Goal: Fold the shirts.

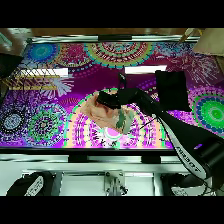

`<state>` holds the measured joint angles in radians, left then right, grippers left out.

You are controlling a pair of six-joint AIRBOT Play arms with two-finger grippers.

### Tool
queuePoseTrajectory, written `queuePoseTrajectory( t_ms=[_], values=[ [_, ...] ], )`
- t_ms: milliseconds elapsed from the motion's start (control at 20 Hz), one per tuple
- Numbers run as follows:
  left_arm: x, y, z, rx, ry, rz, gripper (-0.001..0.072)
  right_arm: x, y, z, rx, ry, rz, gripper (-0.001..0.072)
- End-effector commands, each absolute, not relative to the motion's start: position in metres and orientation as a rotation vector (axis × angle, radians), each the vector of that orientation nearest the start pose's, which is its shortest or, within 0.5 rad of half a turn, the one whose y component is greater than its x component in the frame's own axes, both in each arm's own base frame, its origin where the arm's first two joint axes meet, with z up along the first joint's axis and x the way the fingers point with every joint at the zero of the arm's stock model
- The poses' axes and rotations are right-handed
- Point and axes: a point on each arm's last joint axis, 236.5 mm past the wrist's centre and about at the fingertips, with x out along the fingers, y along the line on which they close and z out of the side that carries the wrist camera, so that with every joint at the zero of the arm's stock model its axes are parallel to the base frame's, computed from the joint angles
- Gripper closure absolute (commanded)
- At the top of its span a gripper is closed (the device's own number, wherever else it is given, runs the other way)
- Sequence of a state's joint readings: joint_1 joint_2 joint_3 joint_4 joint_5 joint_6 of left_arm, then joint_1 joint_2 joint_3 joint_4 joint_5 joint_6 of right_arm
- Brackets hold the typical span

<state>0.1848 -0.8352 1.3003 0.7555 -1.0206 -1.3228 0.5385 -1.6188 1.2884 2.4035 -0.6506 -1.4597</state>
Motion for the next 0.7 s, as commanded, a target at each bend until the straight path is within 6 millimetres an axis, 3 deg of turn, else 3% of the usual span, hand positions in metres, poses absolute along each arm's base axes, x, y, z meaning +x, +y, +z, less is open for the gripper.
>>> queuePoseTrajectory(
  t_ms=[0,50,150,300,350,400,450,550,650],
  values=[
    [0.349,-0.083,0.313,-0.406,0.427,-0.436,0.0673,0.417,0.349,0.007,0.67,1.138,0.533,0.0181],
    [0.349,-0.083,0.309,-0.41,0.436,-0.435,0.0673,0.418,0.332,0.014,0.629,1.137,0.529,0.0182],
    [0.35,-0.082,0.302,-0.417,0.451,-0.432,0.0673,0.413,0.277,0.023,0.502,1.178,0.489,0.0182],
    [0.351,-0.082,0.298,-0.419,0.458,-0.431,0.0673,0.374,0.166,-0.006,0.25,1.421,0.269,0.018],
    [0.351,-0.082,0.298,-0.42,0.458,-0.431,0.0673,0.355,0.142,-0.019,0.222,1.515,0.218,0.0078],
    [0.351,-0.082,0.298,-0.419,0.458,-0.432,0.0673,0.34,0.136,-0.031,0.258,1.578,0.205,0.0051],
    [0.351,-0.082,0.298,-0.419,0.458,-0.431,0.0673,0.33,0.143,-0.042,0.336,1.613,0.216,0.0051],
    [0.351,-0.082,0.298,-0.419,0.458,-0.431,0.0673,0.322,0.171,-0.06,0.476,1.604,0.275,0.0051],
    [0.351,-0.082,0.298,-0.409,0.455,-0.434,0.0672,0.32,0.186,-0.076,0.523,1.58,0.284,0.0051]
  ],
)
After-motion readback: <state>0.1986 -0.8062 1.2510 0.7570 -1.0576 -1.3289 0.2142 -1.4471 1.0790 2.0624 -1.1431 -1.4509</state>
